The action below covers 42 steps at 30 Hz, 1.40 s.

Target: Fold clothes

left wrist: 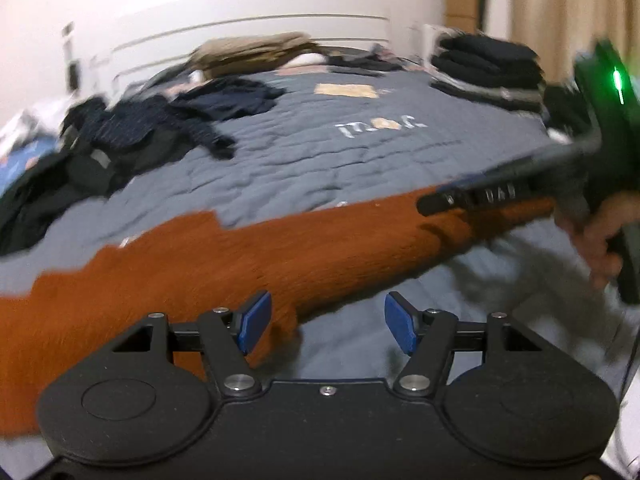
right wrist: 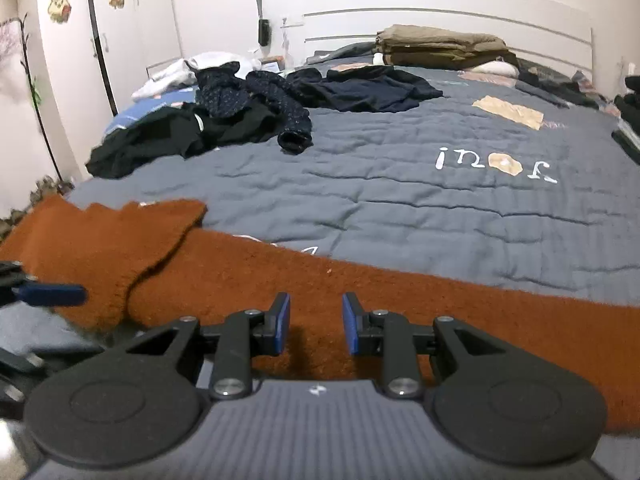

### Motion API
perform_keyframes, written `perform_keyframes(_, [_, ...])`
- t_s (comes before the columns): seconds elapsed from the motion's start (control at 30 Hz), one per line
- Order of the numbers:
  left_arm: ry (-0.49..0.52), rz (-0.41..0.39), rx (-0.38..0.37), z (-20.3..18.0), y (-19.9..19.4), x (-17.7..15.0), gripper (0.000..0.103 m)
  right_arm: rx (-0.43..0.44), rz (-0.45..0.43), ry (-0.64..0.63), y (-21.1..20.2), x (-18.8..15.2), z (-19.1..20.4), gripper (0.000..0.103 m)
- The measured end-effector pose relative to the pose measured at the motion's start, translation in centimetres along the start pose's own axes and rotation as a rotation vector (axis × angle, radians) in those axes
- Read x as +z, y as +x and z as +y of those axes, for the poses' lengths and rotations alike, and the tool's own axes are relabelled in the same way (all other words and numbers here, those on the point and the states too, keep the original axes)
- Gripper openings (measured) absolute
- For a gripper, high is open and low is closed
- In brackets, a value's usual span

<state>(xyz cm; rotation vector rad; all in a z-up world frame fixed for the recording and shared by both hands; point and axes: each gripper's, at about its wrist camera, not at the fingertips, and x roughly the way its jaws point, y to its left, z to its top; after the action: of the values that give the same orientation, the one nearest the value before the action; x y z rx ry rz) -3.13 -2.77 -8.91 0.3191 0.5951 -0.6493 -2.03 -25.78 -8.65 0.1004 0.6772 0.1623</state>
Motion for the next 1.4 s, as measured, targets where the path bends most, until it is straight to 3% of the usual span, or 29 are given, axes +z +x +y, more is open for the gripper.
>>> perform_keyframes(0.13, [0.188, -0.014, 0.118, -2.8, 2.3, 0.2, 0.062, 0.003, 0.015, -0.026, -1.0, -0.4, -0.1, 0.027])
perform_keyframes(0.23, [0.242, -0.025, 0.114, -3.8, 3.2, 0.1, 0.061, 0.004, 0.029, -0.039, -1.5, -0.8, -0.3, 0.027])
perform_keyframes(0.43, [0.452, -0.018, 0.164, -7.0, 5.1, -0.4, 0.061, 0.006, 0.064, -0.072, -1.8, -1.9, -1.1, 0.027])
perform_keyframes(0.53, [0.481, 0.0, 0.187, -7.5, 6.3, -0.6, 0.056, 0.01, 0.082, -0.087, -2.0, -2.5, -1.5, 0.028])
perform_keyframes(0.57, [0.477, 0.014, 0.181, -7.5, 6.6, -0.4, 0.04, 0.011, 0.088, -0.092, -2.0, -2.6, -1.7, 0.028])
perform_keyframes(0.63, [0.433, 0.039, 0.158, -6.9, 6.9, 0.2, 0.023, 0.013, 0.1, -0.102, -2.1, -3.0, -1.9, 0.031])
perform_keyframes(0.7, [0.325, 0.029, 0.133, -5.6, 6.6, 1.5, 0.016, 0.005, 0.099, -0.153, -2.2, -3.4, -1.8, 0.035])
perform_keyframes(0.87, [0.036, -0.051, 0.087, -1.4, 5.2, 4.7, 0.014, -0.004, 0.112, -0.229, -1.4, -4.2, -1.5, 0.037])
perform_keyframes(1.03, [-0.085, -0.045, 0.073, 0.6, 5.3, 5.7, 0.014, 0.01, 0.123, -0.172, -0.4, -4.2, -1.9, 0.037])
perform_keyframes(1.4, [-0.145, -0.018, 0.046, 1.2, 5.7, 5.9, 0.014, 0.187, 0.017, 0.406, 3.2, -3.1, -6.5, 0.041])
